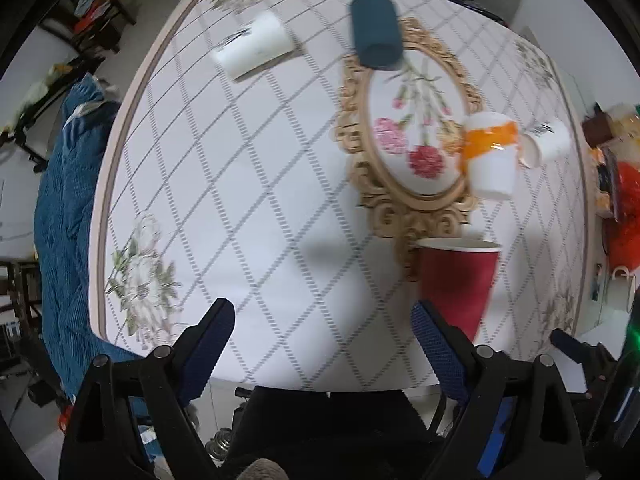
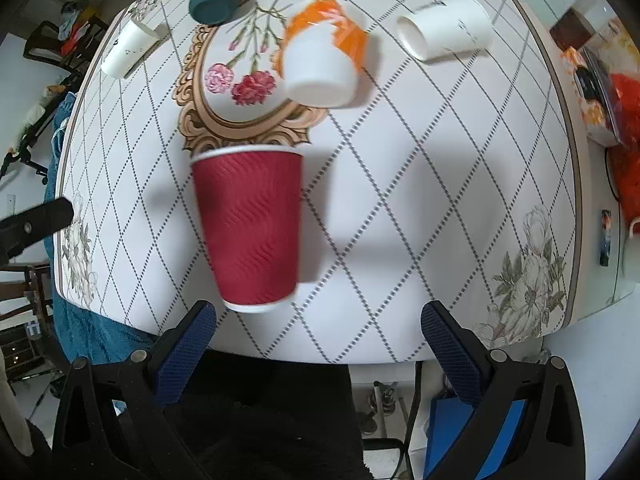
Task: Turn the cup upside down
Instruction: 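Close the right tool on the red cup while the left tool releases it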
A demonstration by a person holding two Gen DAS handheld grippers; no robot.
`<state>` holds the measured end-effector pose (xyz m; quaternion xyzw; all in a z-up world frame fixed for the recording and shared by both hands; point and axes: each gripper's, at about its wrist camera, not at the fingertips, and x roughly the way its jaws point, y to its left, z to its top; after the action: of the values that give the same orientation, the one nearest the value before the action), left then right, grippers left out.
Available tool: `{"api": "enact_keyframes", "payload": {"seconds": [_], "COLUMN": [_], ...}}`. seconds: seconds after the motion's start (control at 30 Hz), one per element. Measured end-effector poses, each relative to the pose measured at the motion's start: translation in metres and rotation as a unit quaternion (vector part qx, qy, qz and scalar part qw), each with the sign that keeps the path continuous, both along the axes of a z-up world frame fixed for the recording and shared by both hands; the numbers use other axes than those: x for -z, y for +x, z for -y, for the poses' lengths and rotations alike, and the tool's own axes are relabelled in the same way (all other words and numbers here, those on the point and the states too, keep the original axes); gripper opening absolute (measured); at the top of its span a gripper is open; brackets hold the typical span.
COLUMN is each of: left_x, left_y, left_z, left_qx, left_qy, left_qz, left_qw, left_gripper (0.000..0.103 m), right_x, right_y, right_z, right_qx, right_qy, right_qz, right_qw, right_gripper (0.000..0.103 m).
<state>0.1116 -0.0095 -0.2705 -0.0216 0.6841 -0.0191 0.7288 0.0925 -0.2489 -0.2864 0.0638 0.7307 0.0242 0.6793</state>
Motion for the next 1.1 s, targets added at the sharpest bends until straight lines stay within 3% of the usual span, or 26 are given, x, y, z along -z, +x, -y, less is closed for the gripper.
{"api": "enact_keyframes", "payload": {"seconds": [0.33,0.53,0.6,0.63,0.73,0.8,0.83,0.87,0.9,0.93,0.97,1.0,1.03,1.1], "left_x": [0.014,0.029,0.035,0.038,0.048,0.057,0.062,0.067,0.071,0.075,0.077,0.08,0.082,0.087], "left_y": [0.014,0.015,0.015,0.015,0.014,0.014,0.015,0.015,0.015,0.014,0.014,0.013,0.013,0.011], "left_z": [-0.044,-0.047,-0.048,-0.048,-0.048,-0.048,-0.048,-0.047,-0.047,-0.046,-0.046,-0.046,-0.045,-0.046], "left_qx": [-0.022,-0.024,-0.031,-0.033,-0.046,-0.058,-0.063,-0.067,-0.07,-0.075,-0.078,-0.081,-0.083,-0.087], "left_qy": [-0.016,-0.009,-0.008,-0.004,0.003,0.002,0.003,0.004,0.004,0.003,0.002,0.003,0.003,0.004], "left_qz": [0.01,0.004,0.0,0.001,-0.006,-0.012,-0.018,-0.023,-0.027,-0.03,-0.031,-0.032,-0.033,-0.033], "left_qw": [0.9996,0.9997,0.9995,0.9994,0.9989,0.9982,0.9978,0.9975,0.9971,0.9967,0.9965,0.9962,0.996,0.9957], "left_gripper": [0.09,0.09,0.09,0.09,0.09,0.091,0.096,0.098,0.098,0.098,0.098,0.098,0.098,0.098], "right_x": [0.0,-0.012,-0.016,-0.019,-0.027,-0.033,-0.034,-0.033,-0.03,-0.028,-0.021,-0.013,-0.008,0.007], "right_y": [0.003,0.011,0.014,0.016,0.013,0.004,-0.001,-0.008,-0.02,-0.027,-0.04,-0.05,-0.059,-0.079], "right_z": [-0.044,-0.06,-0.066,-0.072,-0.088,-0.104,-0.111,-0.117,-0.123,-0.126,-0.128,-0.128,-0.129,-0.123], "right_qx": [-0.033,-0.114,-0.167,-0.211,-0.341,-0.455,-0.505,-0.558,-0.623,-0.659,-0.715,-0.756,-0.784,-0.847], "right_qy": [-0.028,-0.066,-0.09,-0.109,-0.155,-0.177,-0.19,-0.209,-0.235,-0.248,-0.266,-0.279,-0.285,-0.292], "right_qz": [-0.003,0.004,0.013,0.021,0.056,0.085,0.099,0.114,0.131,0.14,0.152,0.156,0.16,0.158], "right_qw": [0.999,0.991,0.982,0.971,0.925,0.868,0.836,0.795,0.735,0.696,0.628,0.571,0.528,0.416], "right_gripper": [0.103,0.103,0.103,0.103,0.103,0.103,0.103,0.103,0.103,0.103,0.103,0.103,0.103,0.103]}}
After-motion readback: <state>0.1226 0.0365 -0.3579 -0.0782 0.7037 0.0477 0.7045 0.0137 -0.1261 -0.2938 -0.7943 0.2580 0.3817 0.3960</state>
